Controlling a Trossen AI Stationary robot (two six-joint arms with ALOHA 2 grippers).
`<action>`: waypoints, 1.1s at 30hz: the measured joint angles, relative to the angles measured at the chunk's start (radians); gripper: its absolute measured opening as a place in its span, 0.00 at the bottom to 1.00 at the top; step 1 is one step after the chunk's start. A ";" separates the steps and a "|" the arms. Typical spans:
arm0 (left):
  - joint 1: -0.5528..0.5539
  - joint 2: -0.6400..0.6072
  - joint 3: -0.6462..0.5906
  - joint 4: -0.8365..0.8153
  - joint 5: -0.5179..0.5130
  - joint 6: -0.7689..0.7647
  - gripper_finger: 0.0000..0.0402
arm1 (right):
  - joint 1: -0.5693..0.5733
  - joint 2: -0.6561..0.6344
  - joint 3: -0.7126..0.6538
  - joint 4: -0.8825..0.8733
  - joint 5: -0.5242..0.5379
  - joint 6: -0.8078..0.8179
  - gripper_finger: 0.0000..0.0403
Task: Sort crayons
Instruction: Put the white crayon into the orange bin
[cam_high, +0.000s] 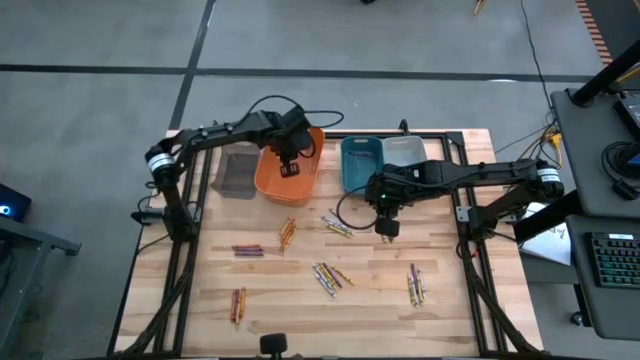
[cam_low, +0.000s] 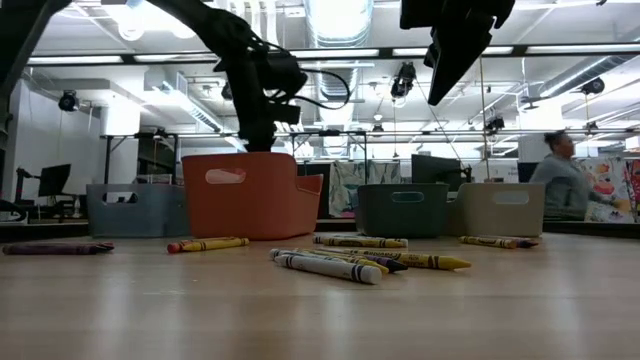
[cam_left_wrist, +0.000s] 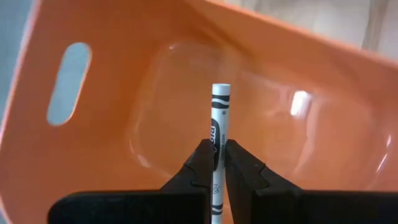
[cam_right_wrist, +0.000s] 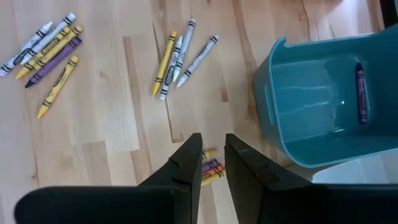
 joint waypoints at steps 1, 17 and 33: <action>0.002 0.007 0.004 -0.008 0.000 0.046 0.00 | 0.000 0.000 0.000 0.000 0.000 0.003 0.15; 0.018 0.035 -0.003 0.058 0.001 0.328 0.00 | -0.001 0.000 0.000 0.031 0.000 -0.002 0.15; 0.040 0.035 -0.030 0.164 0.002 0.324 0.00 | -0.001 0.000 0.000 0.048 0.000 -0.019 0.15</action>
